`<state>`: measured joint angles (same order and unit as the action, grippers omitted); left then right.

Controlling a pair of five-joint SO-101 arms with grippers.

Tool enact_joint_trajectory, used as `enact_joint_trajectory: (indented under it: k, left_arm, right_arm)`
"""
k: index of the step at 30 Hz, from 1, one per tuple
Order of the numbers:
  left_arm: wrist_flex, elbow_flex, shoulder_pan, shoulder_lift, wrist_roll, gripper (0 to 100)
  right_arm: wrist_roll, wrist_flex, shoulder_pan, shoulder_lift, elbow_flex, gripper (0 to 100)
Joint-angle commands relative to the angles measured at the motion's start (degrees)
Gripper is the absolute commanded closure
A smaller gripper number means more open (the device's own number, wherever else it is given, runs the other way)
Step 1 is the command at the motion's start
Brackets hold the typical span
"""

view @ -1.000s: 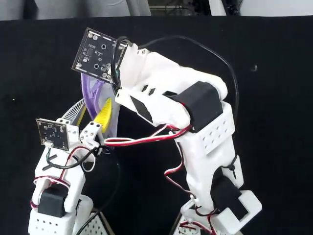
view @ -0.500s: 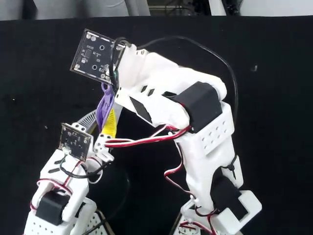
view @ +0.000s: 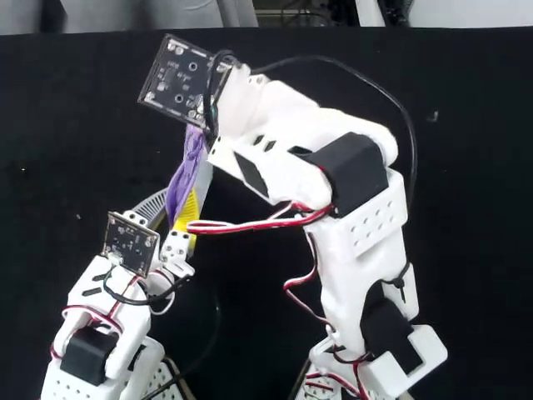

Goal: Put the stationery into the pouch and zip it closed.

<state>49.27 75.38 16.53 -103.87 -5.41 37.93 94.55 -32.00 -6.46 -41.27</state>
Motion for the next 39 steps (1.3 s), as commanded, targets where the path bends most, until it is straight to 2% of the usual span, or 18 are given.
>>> enact_joint_trajectory:
  k: [1,5,10,15,21,30,39]
  left_arm:
    - [1.5,1.6,-3.6,0.1,-0.2,97]
    - [3.0,1.5,-3.4,0.1,-0.2,97]
    - [3.4,1.5,-2.1,0.1,-0.2,97]
    - [4.4,1.5,-1.2,0.1,-0.2,97]
    - [4.7,1.5,-1.2,0.1,-0.2,97]
    - [4.7,1.6,-1.2,0.1,-0.2,97]
    - [4.7,1.7,-1.5,0.1,-0.2,97]
  right_arm:
    - [-2.9,-5.0,4.7,-0.5,-2.9,98.7]
    - [-6.0,-8.2,7.4,0.1,-2.4,98.7]
    - [-6.3,-14.0,8.6,-0.3,2.8,98.7]
    - [-6.1,-24.3,8.8,-0.4,11.1,98.7]
    - [-6.2,-36.2,12.3,0.1,15.0,98.7]
    - [-5.8,-41.0,13.7,0.6,15.1,98.8]
    - [-6.1,-46.2,18.0,9.5,11.1,98.8]
